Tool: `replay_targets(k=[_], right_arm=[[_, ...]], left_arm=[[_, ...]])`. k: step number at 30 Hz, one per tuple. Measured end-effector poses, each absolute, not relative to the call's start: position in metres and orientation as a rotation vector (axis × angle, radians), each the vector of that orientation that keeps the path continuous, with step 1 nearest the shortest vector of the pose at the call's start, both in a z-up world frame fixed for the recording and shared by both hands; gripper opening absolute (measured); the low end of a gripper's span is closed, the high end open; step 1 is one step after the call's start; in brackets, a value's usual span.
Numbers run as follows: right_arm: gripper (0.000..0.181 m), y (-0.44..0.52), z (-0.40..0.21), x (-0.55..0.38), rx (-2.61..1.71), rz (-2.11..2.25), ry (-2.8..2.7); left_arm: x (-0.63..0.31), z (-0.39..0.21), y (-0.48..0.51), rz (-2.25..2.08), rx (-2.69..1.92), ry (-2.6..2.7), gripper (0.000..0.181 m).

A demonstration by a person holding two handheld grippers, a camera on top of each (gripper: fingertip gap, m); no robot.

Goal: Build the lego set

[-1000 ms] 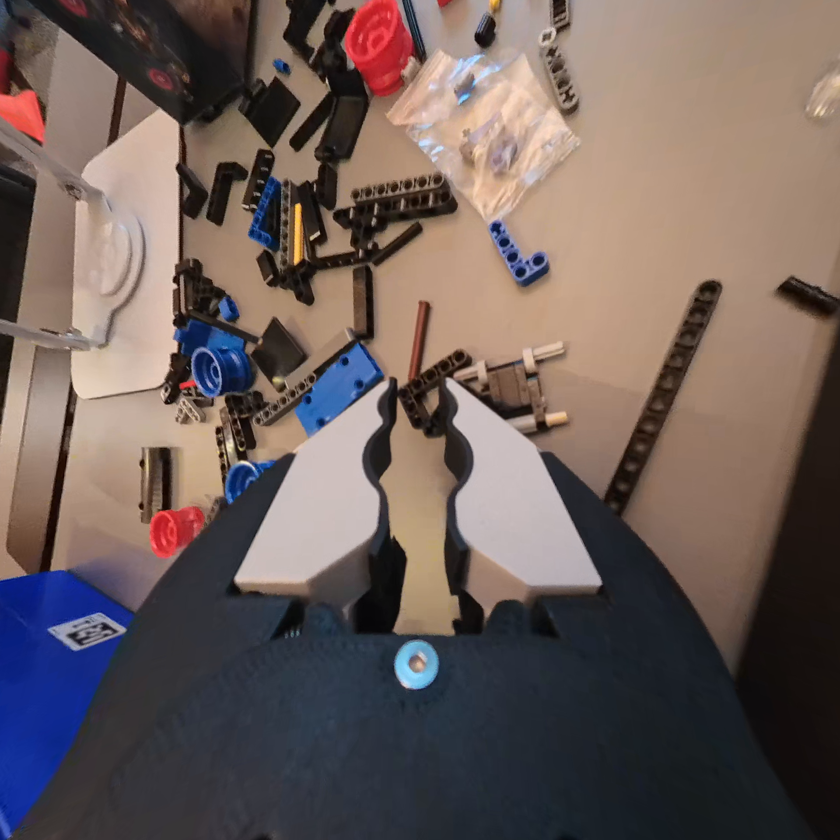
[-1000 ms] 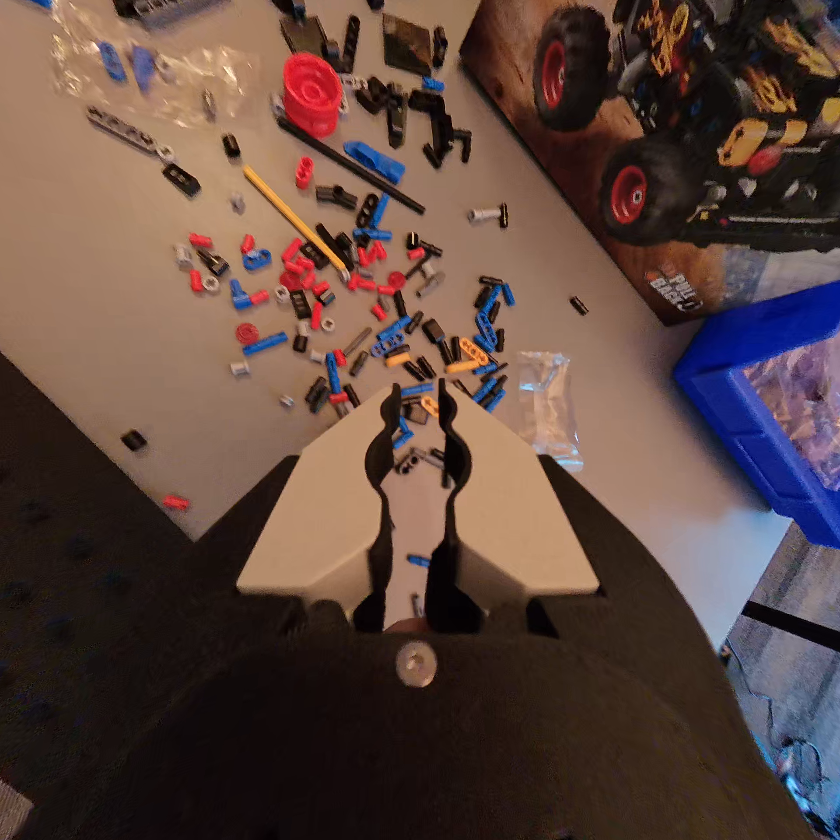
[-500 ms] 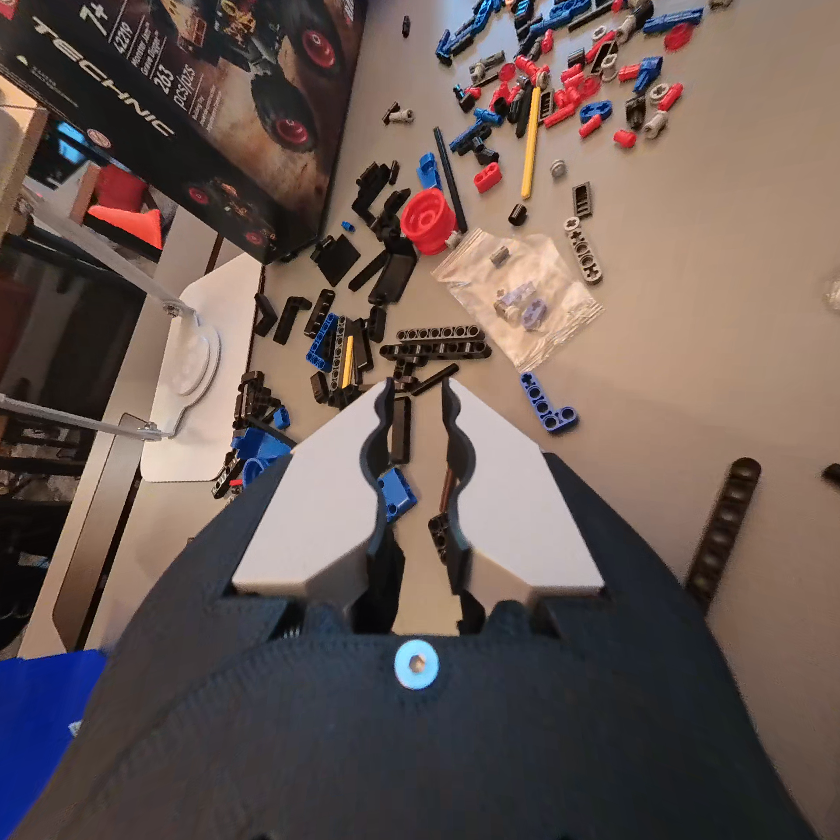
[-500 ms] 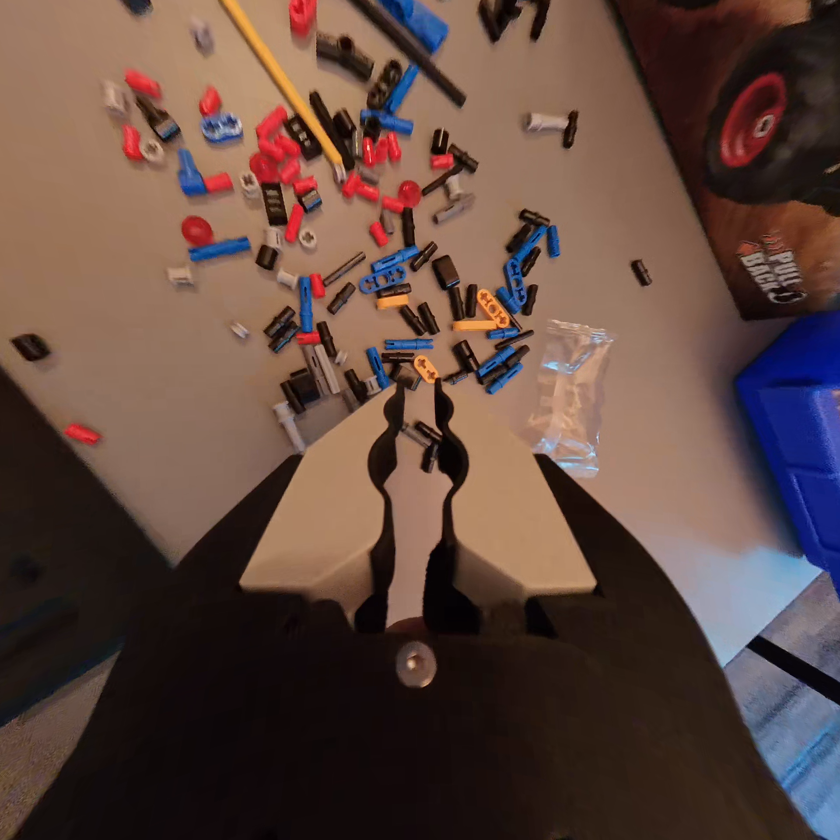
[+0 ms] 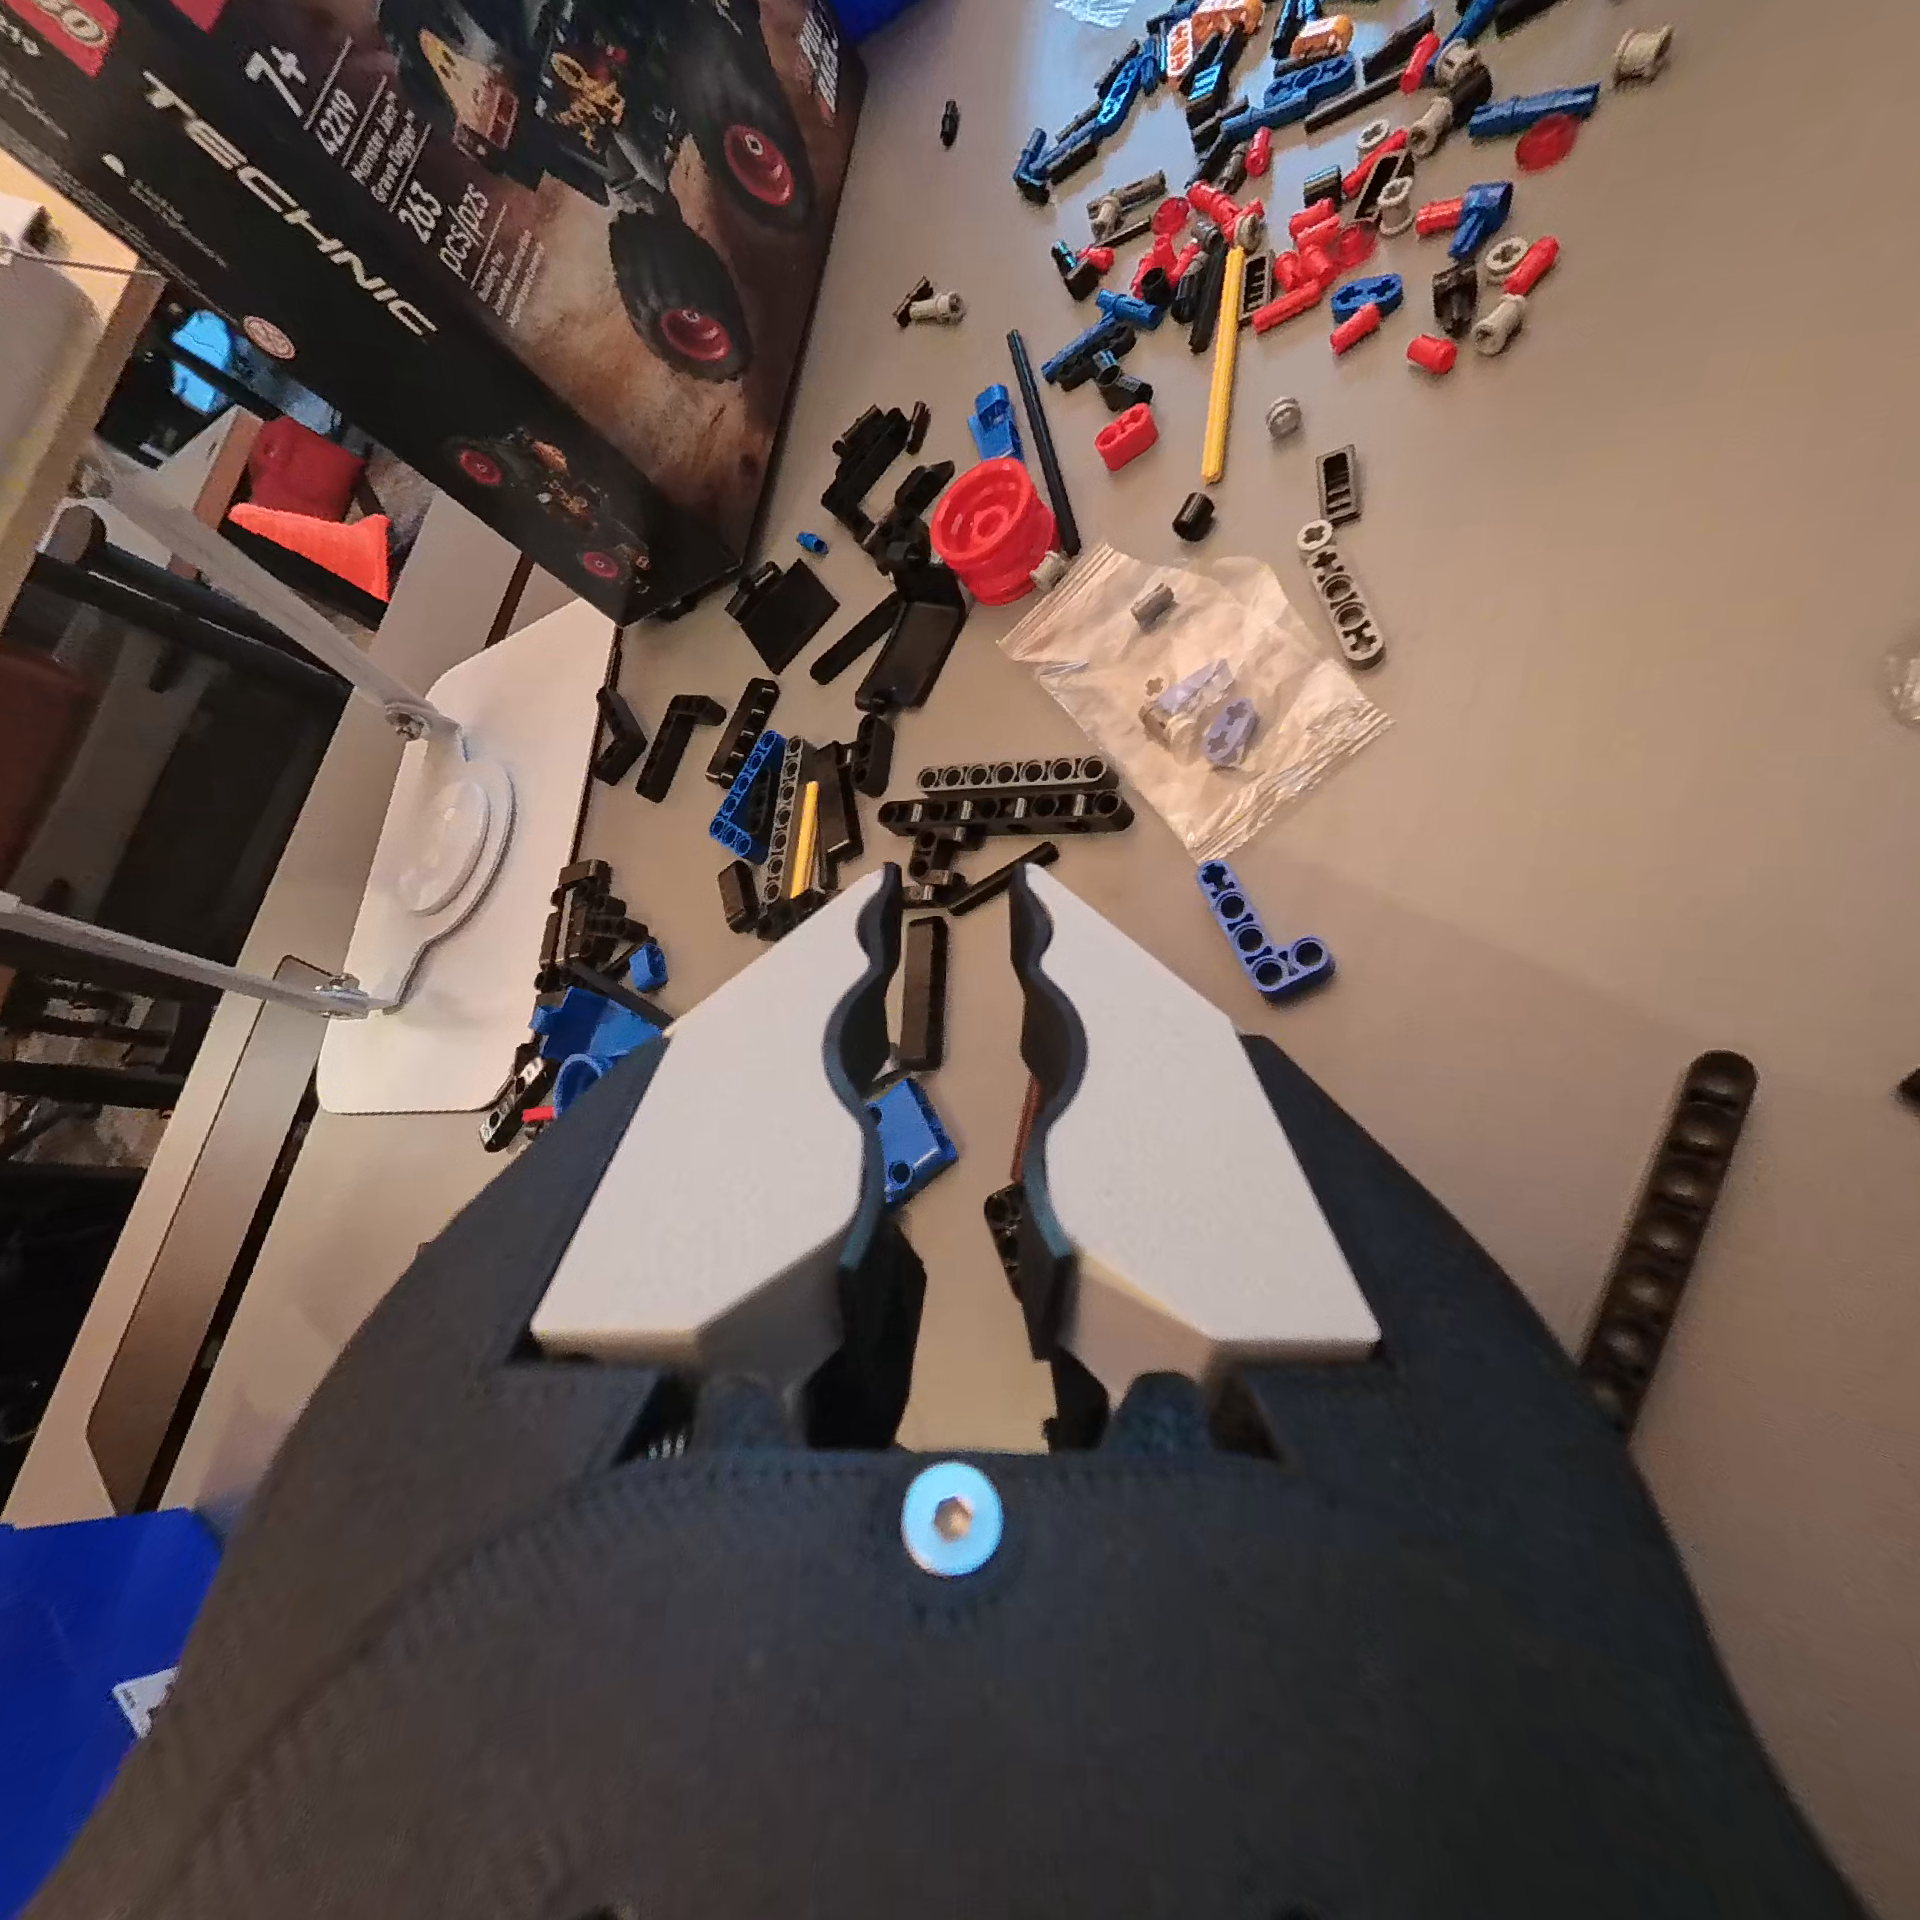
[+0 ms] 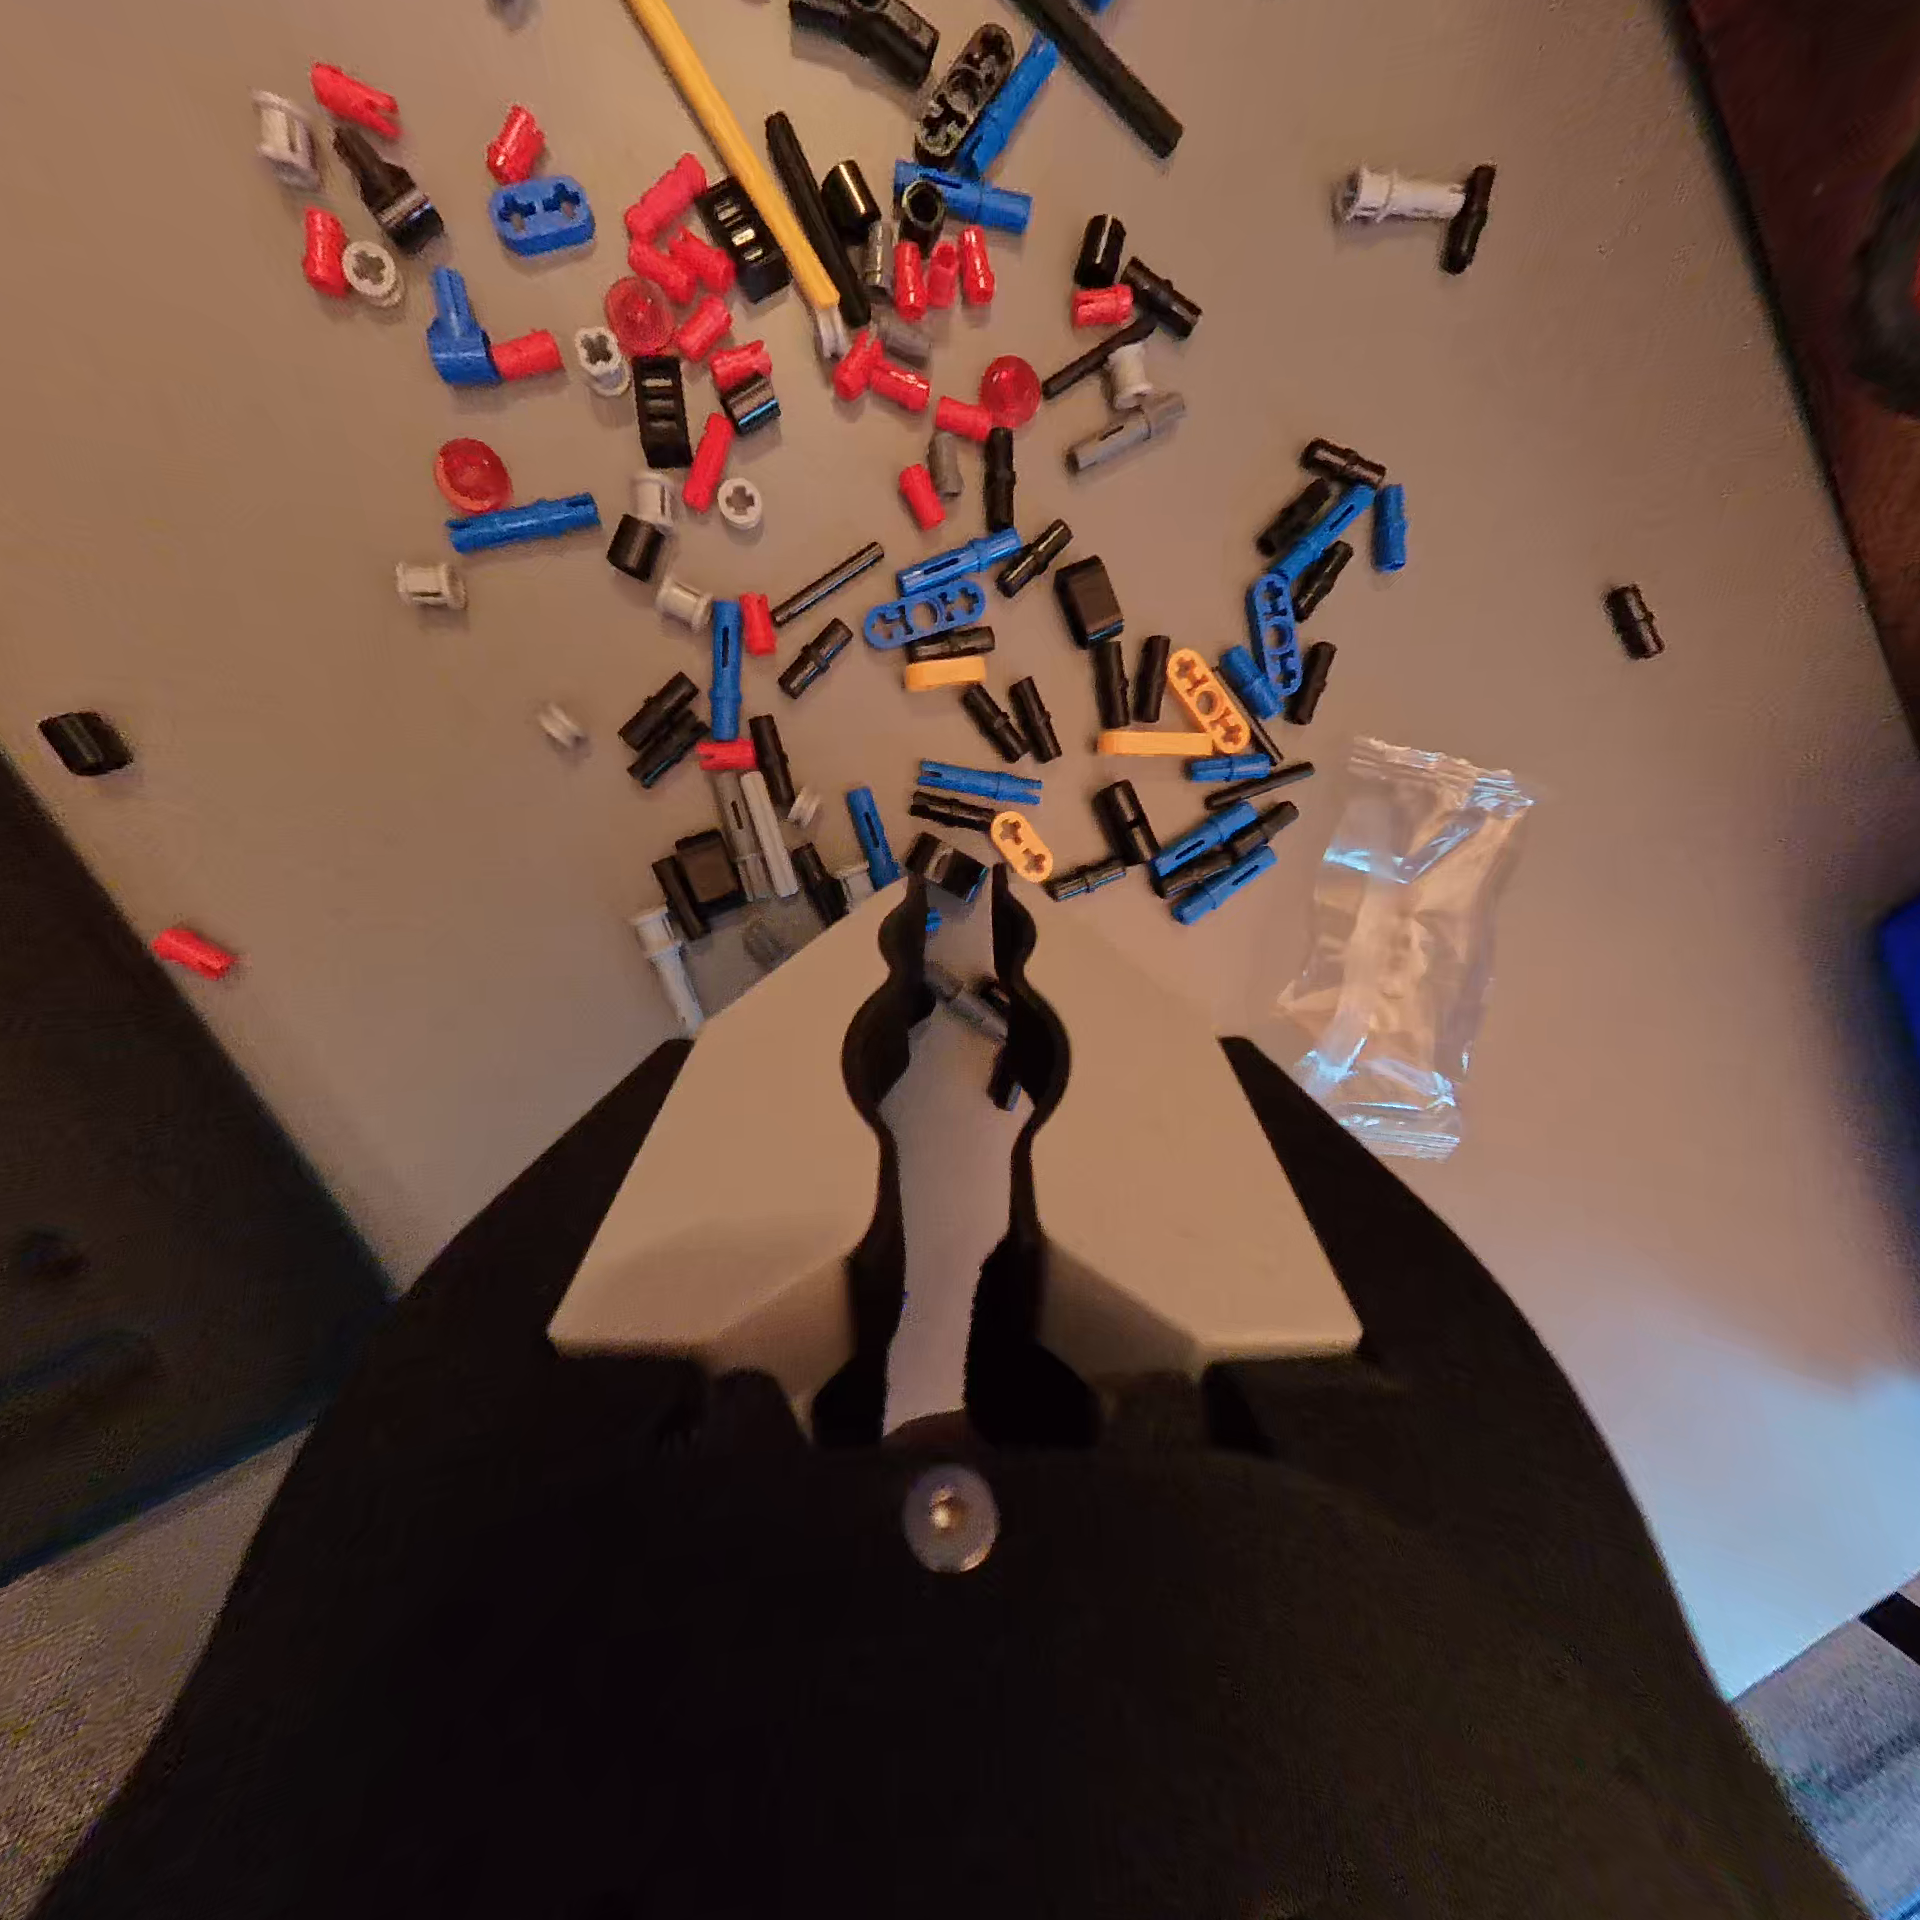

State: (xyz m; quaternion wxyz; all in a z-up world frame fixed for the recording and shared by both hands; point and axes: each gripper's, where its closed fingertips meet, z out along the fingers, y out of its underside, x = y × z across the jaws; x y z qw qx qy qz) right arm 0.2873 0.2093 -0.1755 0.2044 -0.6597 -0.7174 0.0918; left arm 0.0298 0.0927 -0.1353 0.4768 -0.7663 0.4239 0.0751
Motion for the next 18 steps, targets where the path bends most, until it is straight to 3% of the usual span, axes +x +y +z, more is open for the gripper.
replay_targets(k=[18], right_arm=[[0.007,0.206,-0.168,0.279,-1.762,0.278,-1.995]], left_arm=[[0.031,-0.134,0.091,0.164,-1.857,1.035,0.019]])
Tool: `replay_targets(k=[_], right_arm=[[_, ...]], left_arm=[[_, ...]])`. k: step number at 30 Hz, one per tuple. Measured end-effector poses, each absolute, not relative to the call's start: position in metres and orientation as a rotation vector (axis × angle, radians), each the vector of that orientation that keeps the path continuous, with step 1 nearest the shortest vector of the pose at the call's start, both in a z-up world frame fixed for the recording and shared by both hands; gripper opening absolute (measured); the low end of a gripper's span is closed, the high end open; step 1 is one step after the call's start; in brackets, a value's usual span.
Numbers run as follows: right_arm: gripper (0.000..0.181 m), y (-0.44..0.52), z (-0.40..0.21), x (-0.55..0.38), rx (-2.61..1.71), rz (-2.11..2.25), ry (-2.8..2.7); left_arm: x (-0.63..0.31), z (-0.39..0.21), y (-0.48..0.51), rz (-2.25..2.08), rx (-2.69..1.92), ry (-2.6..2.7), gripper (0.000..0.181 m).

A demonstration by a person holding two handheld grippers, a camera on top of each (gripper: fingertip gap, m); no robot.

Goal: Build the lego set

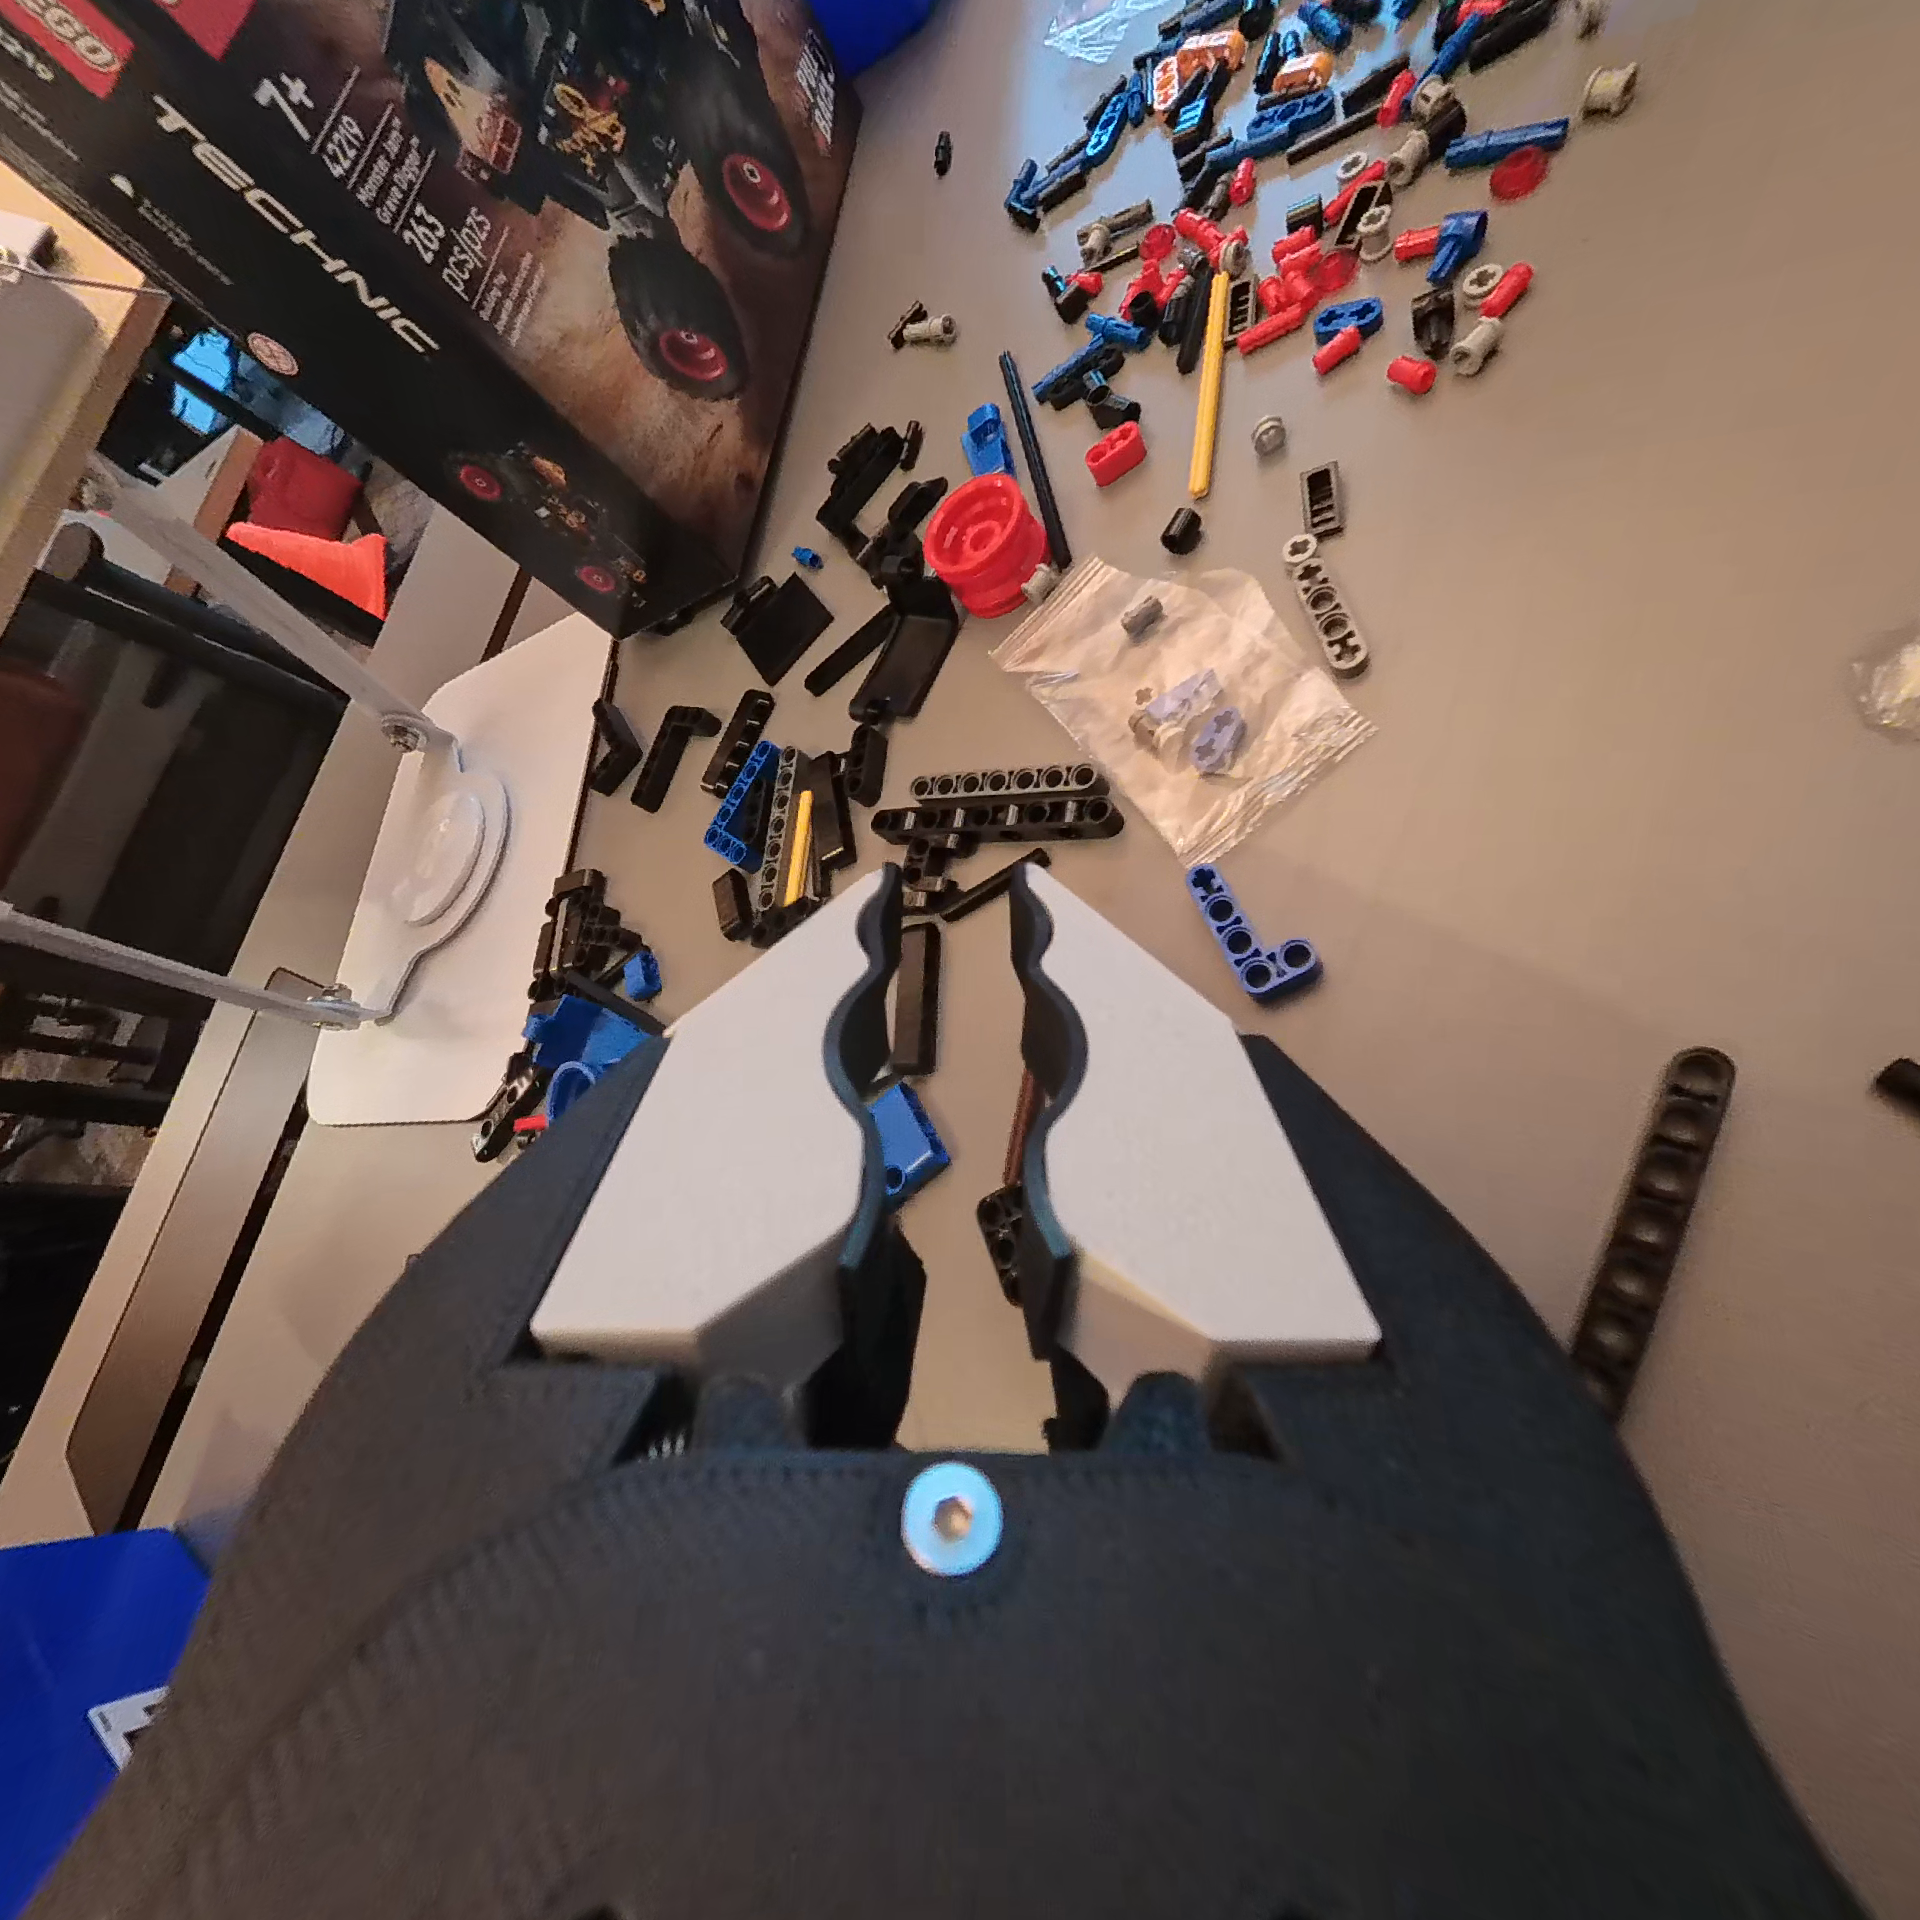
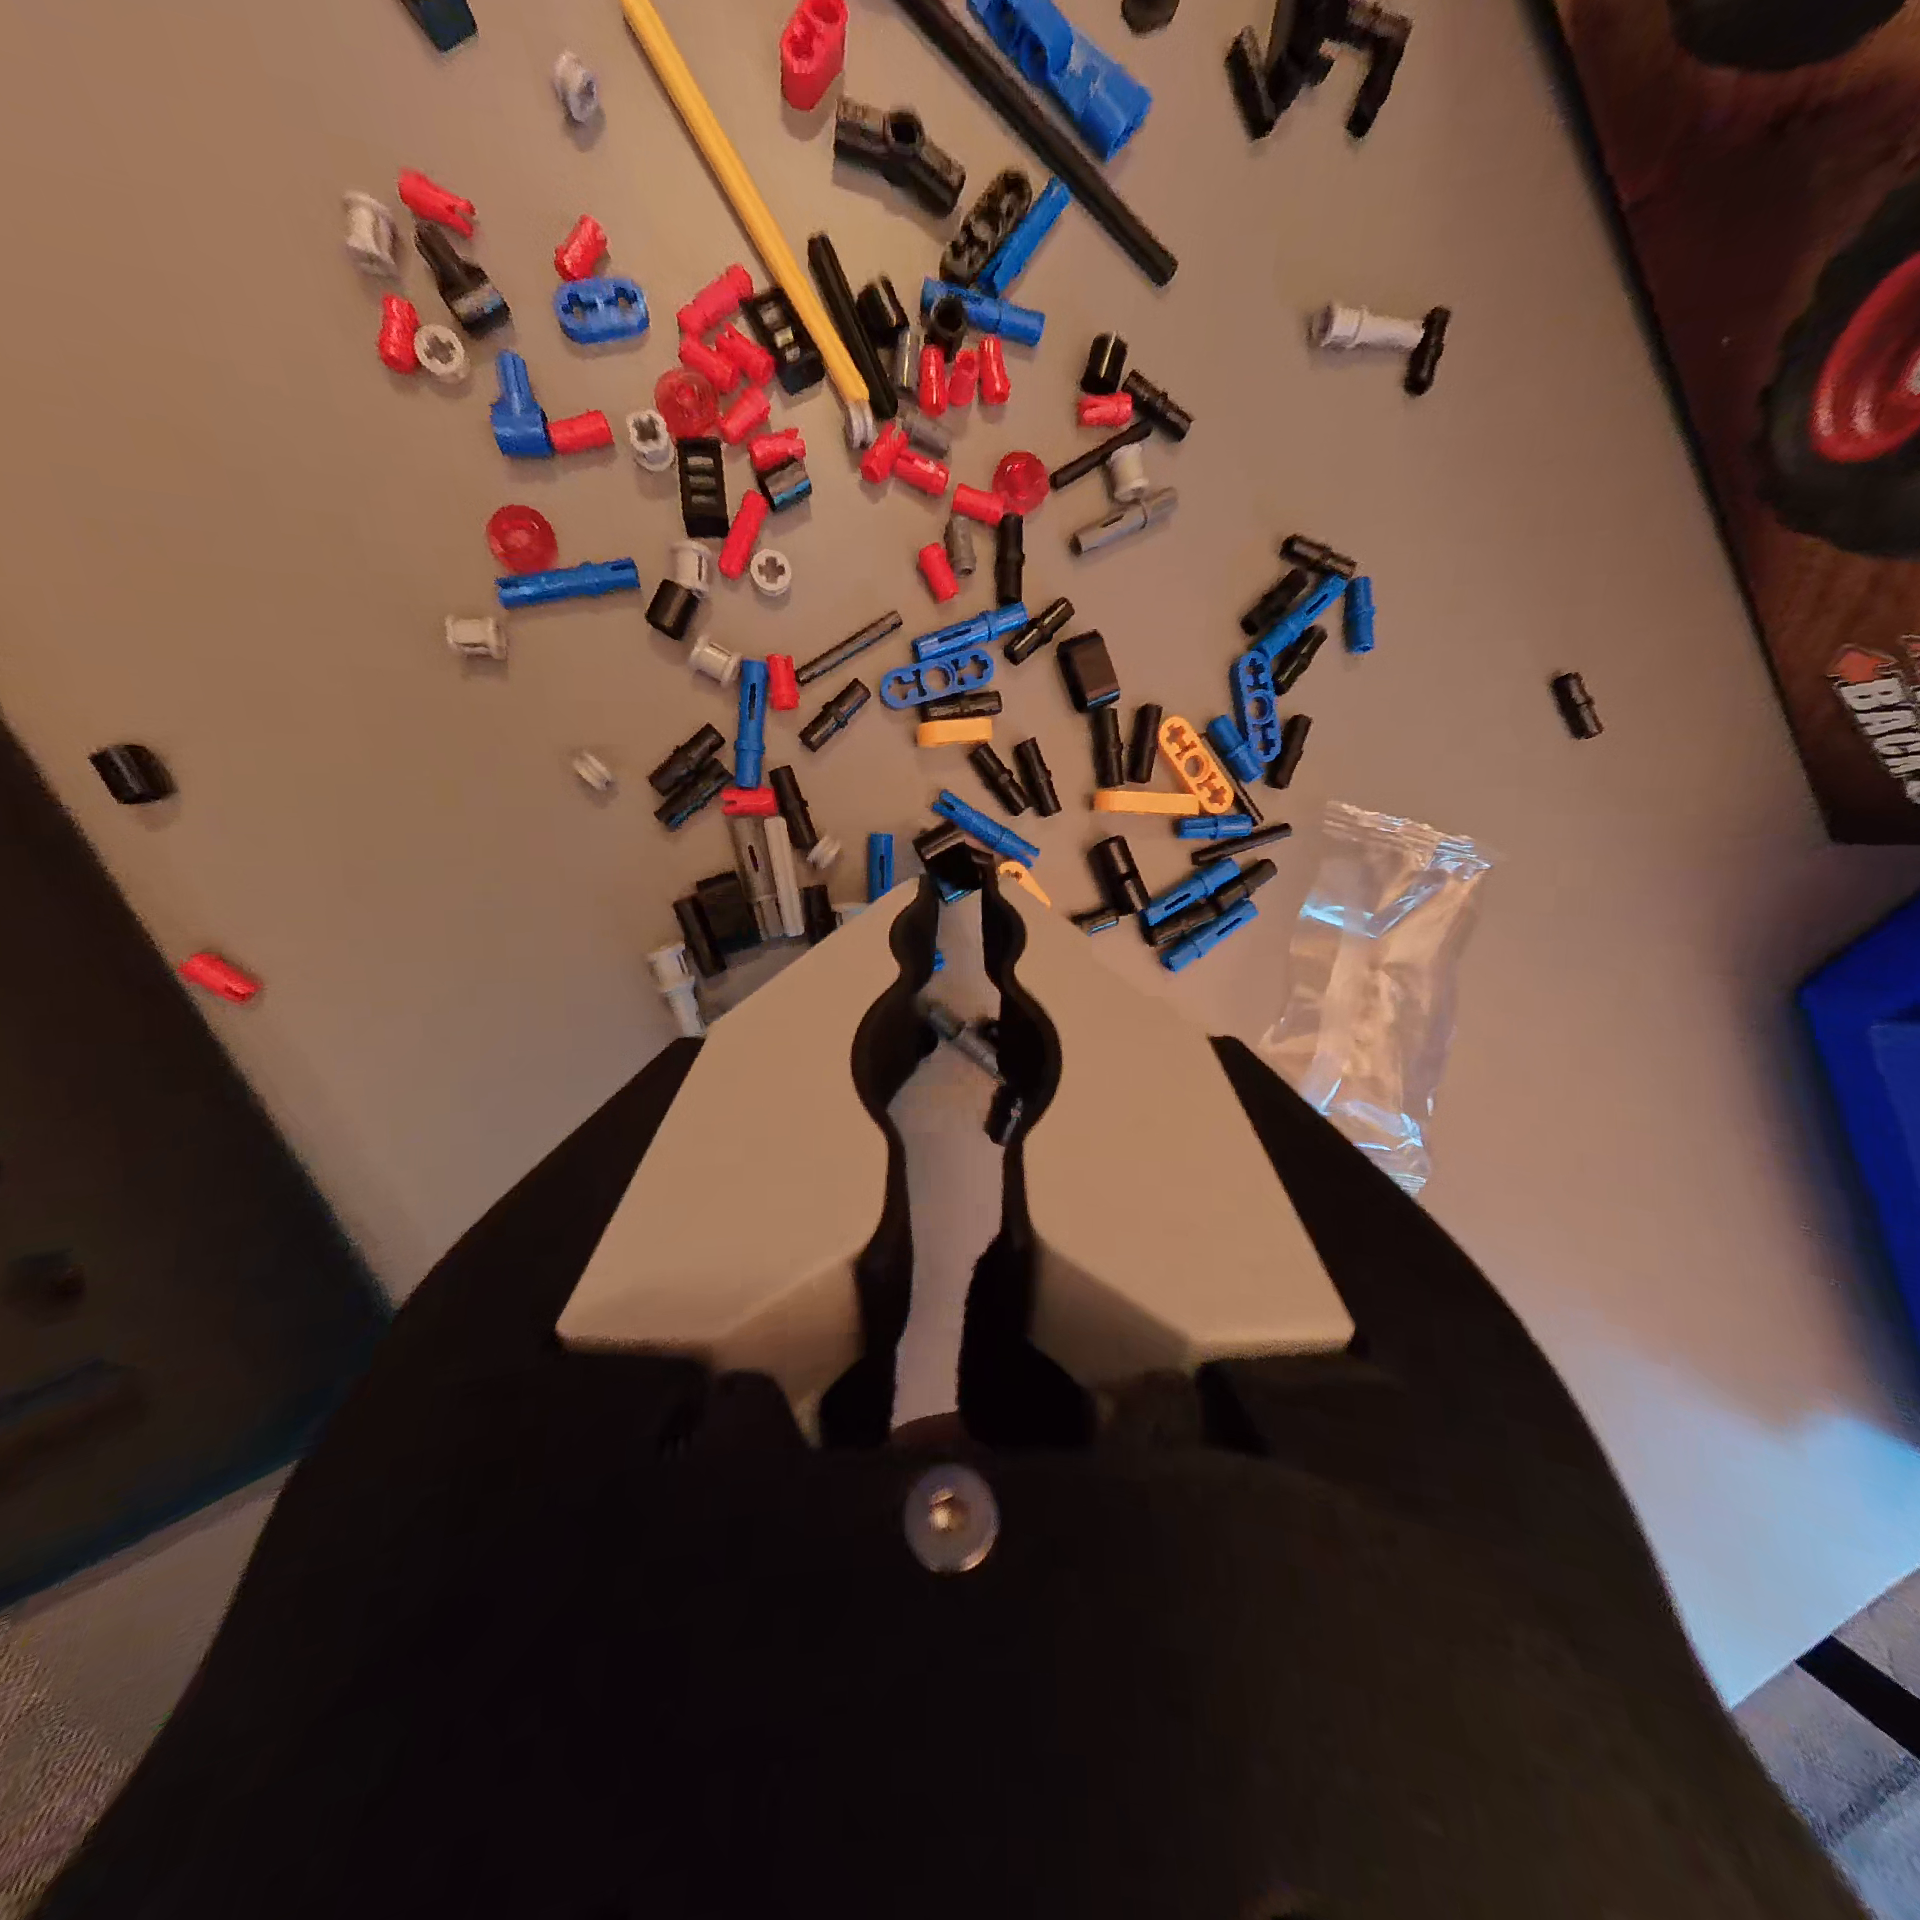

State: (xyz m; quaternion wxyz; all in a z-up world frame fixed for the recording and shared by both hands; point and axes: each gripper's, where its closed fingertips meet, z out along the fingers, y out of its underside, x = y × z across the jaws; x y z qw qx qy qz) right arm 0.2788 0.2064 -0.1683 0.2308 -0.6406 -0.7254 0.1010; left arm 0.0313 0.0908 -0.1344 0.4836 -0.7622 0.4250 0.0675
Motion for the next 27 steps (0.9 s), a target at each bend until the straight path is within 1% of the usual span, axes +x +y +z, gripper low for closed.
replay_targets(k=[7,12,18,27], right_arm=[[0.007,0.176,-0.127,0.252,-1.626,0.34,-1.936],[0.007,0.135,-0.114,0.224,-1.504,0.374,-2.008],[0.007,0.094,-0.133,0.195,-1.418,0.426,-2.136],[0.008,0.067,-0.17,0.178,-1.377,0.452,-2.249]], left_arm=[[0.035,-0.132,0.09,0.16,-1.842,1.039,0.019],[0.037,-0.134,0.089,0.153,-1.846,1.049,0.019],[0.042,-0.135,0.086,0.147,-1.837,1.074,0.02],[0.051,-0.141,0.083,0.144,-1.832,1.131,0.022]])
